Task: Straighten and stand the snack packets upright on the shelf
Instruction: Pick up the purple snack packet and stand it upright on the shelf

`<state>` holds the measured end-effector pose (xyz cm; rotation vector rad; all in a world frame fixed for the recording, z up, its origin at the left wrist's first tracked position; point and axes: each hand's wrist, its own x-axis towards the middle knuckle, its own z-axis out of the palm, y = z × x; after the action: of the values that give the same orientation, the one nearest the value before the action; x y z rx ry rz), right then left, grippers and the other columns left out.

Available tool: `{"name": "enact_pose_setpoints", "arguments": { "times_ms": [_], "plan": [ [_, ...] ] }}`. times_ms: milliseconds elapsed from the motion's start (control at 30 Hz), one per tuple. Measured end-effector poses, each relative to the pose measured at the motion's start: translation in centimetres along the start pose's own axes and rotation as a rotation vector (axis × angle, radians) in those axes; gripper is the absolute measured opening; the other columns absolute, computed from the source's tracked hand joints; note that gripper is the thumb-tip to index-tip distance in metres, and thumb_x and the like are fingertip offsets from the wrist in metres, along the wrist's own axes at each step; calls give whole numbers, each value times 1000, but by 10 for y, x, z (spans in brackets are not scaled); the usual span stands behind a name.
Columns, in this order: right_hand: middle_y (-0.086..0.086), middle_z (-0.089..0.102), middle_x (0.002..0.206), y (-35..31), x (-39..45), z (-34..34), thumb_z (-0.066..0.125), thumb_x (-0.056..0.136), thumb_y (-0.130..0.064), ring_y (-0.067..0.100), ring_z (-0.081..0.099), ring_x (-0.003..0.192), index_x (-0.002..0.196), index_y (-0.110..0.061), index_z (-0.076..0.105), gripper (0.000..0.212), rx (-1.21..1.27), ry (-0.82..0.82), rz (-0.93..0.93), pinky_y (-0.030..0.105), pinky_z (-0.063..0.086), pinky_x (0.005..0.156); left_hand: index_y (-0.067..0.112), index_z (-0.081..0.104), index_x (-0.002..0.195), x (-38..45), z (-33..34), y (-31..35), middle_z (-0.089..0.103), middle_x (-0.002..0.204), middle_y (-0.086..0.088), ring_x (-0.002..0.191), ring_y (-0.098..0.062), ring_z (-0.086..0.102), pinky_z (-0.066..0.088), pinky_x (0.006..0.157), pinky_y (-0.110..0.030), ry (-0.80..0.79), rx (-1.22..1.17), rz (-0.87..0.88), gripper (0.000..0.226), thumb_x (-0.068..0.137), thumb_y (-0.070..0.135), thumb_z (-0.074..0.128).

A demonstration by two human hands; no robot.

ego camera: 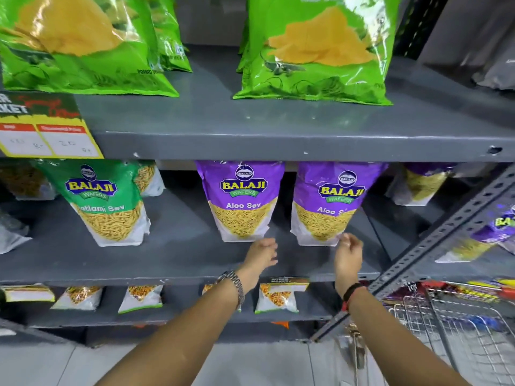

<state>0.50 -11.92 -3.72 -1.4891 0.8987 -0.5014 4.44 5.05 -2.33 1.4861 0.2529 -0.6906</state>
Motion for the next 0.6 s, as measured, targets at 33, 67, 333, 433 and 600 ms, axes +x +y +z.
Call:
{"name": "enact_pose_setpoints", "arguments": {
  "times_ms": [33,67,333,433,600],
  "plan": [
    [8,52,115,-5,8,-3,38,96,-28,23,49,112,126,-3,45,40,23,-23,8,26,31,87,17,50,92,6,8,4,46,83,4,66,-6,43,40,58,-14,-27,22,12,25,91,-5,37],
    [7,52,117,-11,14,-5,37,96,-32,22,49,112,127,-4,44,43,36,-53,18,27,31,88,14,51,102,11,16,8,48,94,3,71,-6,45,42,62,-15,-40,61,32,24,91,-3,39],
    [5,53,137,-18,32,-1,28,93,-52,20,51,119,133,-23,44,52,70,-244,65,39,38,108,39,4,149,31,57,30,24,158,3,136,-23,37,42,105,-37,-125,416,118,86,81,2,42],
    [4,54,131,-22,39,-11,26,95,-50,14,49,109,132,-18,47,53,65,-213,74,28,36,96,41,6,148,34,69,29,30,155,7,139,-21,34,38,111,-40,-148,426,156,88,78,0,40],
    [11,59,128,-25,60,-25,28,93,-51,22,55,113,123,-10,57,59,53,-130,142,35,42,103,42,2,147,42,88,27,25,158,5,141,-23,32,35,113,-45,-182,427,169,88,77,7,43]
  ]
}}
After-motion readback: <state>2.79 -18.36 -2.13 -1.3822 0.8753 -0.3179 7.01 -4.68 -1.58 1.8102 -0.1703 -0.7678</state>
